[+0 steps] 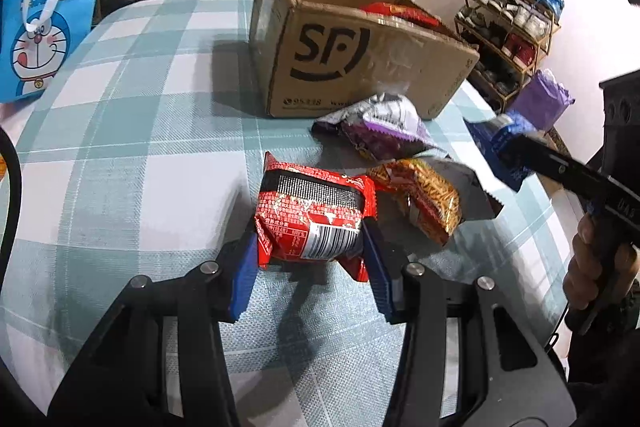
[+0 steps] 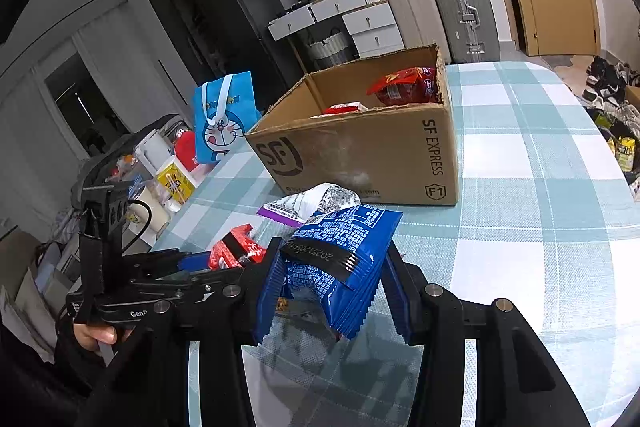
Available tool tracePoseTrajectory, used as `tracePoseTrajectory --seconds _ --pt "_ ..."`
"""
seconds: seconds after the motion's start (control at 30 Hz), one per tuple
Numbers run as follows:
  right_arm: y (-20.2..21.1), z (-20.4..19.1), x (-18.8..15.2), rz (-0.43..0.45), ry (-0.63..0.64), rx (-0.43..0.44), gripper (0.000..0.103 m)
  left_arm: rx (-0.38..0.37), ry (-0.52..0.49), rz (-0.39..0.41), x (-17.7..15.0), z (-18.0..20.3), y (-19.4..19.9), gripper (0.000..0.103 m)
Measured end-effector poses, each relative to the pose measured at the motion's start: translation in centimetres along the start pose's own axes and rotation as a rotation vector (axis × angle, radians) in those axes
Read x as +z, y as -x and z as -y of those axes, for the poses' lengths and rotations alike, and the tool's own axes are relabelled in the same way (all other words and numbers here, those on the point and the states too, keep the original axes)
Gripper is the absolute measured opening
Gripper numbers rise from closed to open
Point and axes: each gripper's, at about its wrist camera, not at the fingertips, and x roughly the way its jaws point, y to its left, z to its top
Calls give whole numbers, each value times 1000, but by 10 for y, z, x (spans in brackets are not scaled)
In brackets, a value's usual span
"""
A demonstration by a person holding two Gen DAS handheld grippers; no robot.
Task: Organize snacks
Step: 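Grasp the red wafer pack with the left tool while the right tool holds the blue pack, then carry the red wafer pack and blue biscuit pack into the box and release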
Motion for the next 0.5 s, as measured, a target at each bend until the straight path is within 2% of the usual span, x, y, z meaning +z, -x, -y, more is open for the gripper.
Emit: tracePoseTrajectory --seconds 0.2,0.5 --pt "5 -5 1 11 18 -6 47 -10 44 57 7 -4 19 45" --pt "14 -8 12 40 46 -17 47 -3 37 127 29 8 42 45"
